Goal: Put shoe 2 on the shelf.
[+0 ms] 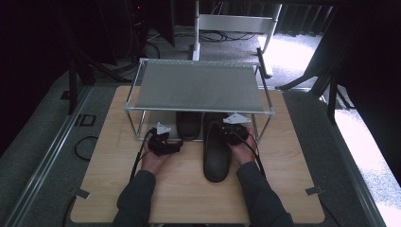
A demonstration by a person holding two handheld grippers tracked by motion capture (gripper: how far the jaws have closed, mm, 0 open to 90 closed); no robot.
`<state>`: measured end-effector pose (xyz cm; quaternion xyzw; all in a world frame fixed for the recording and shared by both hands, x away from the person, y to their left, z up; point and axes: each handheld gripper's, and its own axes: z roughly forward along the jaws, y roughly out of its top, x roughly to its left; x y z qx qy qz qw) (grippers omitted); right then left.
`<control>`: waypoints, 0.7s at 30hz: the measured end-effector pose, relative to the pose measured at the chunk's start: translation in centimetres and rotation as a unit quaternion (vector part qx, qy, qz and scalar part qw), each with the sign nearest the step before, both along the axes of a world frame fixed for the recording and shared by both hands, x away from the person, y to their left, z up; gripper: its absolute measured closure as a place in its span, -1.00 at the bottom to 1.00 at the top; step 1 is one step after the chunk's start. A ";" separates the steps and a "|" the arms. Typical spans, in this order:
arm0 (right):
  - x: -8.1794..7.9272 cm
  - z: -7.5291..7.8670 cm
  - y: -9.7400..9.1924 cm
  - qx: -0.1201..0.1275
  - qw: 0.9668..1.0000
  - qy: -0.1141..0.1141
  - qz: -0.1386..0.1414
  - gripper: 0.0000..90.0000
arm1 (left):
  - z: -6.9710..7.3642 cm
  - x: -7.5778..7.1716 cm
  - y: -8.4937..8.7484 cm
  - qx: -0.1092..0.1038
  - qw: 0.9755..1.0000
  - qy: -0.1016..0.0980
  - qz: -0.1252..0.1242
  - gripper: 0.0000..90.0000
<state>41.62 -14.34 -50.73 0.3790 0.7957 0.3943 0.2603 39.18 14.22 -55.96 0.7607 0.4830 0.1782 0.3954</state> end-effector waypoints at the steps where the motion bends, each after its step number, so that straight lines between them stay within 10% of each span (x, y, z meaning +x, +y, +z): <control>1: 0.0 0.0 0.0 -0.001 1.000 -0.001 -0.002 0.52 | 0.0 0.0 0.0 0.000 1.000 0.000 0.000 -0.39; 16: 0.1 -1.4 0.2 0.002 1.000 0.001 -0.015 0.53 | 0.0 0.0 0.0 0.000 1.000 0.000 0.001 -0.39; 21: -0.4 -1.2 0.3 0.005 1.000 -0.002 -0.018 0.23 | 0.0 0.0 0.0 -0.001 1.000 0.000 0.001 -0.39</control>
